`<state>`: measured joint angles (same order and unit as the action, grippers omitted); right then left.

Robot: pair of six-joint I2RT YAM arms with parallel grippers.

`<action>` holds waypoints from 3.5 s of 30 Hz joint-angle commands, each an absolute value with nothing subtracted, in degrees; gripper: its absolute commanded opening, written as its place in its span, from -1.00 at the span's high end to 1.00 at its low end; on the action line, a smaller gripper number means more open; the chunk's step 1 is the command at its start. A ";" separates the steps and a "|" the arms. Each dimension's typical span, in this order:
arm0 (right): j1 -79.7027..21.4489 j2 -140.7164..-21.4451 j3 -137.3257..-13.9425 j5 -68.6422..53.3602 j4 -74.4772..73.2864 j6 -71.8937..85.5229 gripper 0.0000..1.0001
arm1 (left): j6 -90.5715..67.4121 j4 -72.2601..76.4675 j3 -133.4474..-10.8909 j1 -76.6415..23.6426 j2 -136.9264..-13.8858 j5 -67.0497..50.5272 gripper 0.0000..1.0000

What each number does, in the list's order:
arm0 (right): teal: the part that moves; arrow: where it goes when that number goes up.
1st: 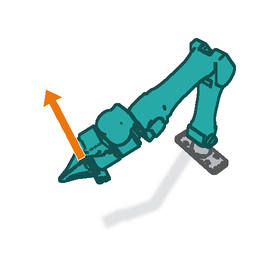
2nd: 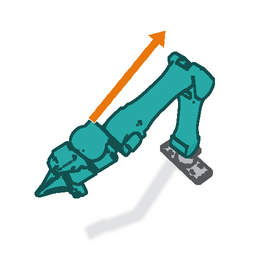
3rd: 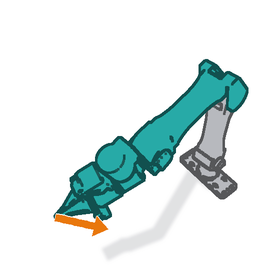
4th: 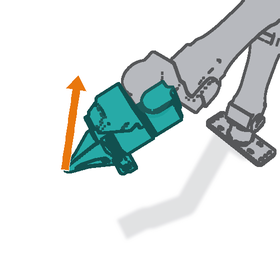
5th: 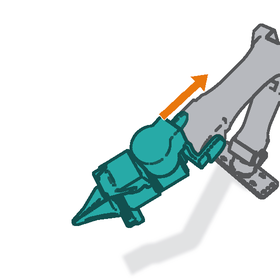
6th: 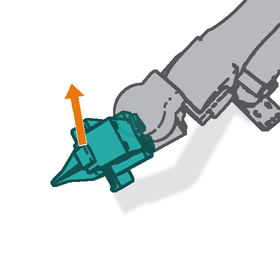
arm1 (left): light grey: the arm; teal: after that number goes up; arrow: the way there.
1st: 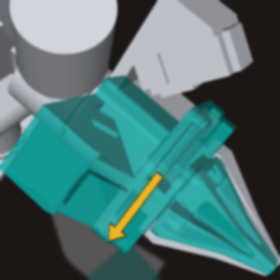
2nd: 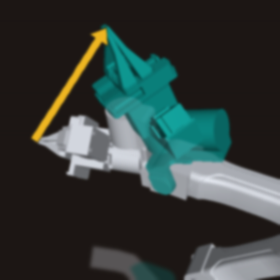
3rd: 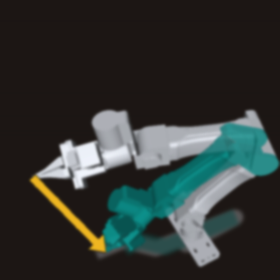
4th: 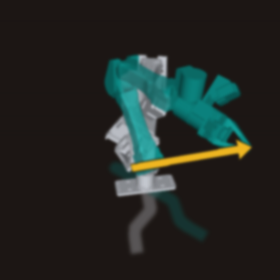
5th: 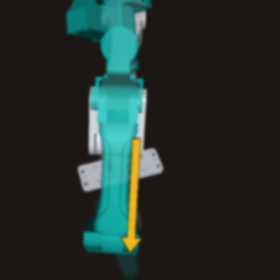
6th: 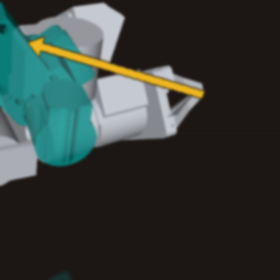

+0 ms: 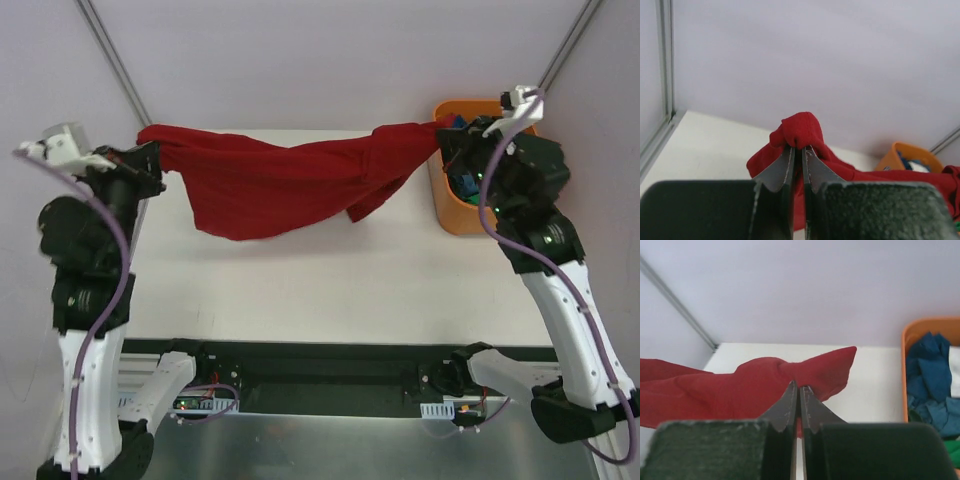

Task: Fold and stack the t-shirts
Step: Flatten the tshirt out

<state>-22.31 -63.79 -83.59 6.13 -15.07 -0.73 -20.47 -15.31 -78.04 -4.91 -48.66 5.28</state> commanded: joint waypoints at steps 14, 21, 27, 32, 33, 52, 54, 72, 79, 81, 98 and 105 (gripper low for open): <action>-23.29 -61.42 -101.78 -1.59 -24.08 -7.29 0.99 | -13.36 -10.37 -90.17 -4.92 -51.82 5.96 1.00; -18.37 -79.77 -93.55 0.89 -23.12 -2.47 0.94 | -16.61 -12.83 -90.44 -2.12 -76.96 13.89 1.00; -17.93 -91.46 -82.80 -2.08 -13.62 -0.09 -0.04 | -18.98 -17.81 -94.11 1.23 -99.21 8.36 -0.42; -18.80 -99.30 -85.42 -4.04 -19.68 -0.96 -0.93 | -22.93 -20.48 -90.81 1.23 -102.75 6.16 -0.98; -19.24 -99.66 -85.52 -4.04 -20.12 -1.66 -0.93 | -23.55 -20.39 -89.83 1.23 -102.31 4.85 -0.98; -27.42 -124.09 -105.21 -9.31 -24.78 -5.72 -0.93 | -37.09 -19.78 -53.61 -4.48 -90.43 -9.23 -0.99; -27.51 -124.89 -104.51 -10.02 -24.96 -4.49 -0.93 | -37.53 -19.78 -54.75 -4.31 -94.03 -8.62 -0.99; -36.11 -101.98 -64.17 -23.46 -16.00 5.98 -0.93 | -34.72 -28.56 -118.22 -2.37 -138.23 -13.87 -0.99; -43.60 -94.75 -67.58 -21.37 -20.74 0.79 -0.93 | -33.57 -29.18 -142.82 -6.76 -151.79 -22.33 -0.99; -41.93 -92.48 -69.07 -19.52 -22.49 0.09 -0.93 | -33.22 -29.09 -139.07 -6.77 -149.17 -20.49 -0.99; -34.63 -96.93 -73.99 -17.66 -27.25 -10.46 -0.95 | -32.86 -29.27 -80.93 -0.35 -99.16 1.67 -0.99; -33.93 -104.58 -77.96 -16.78 -27.24 -10.99 -0.87 | -40.34 -29.27 -56.45 9.74 -85.79 3.60 -0.98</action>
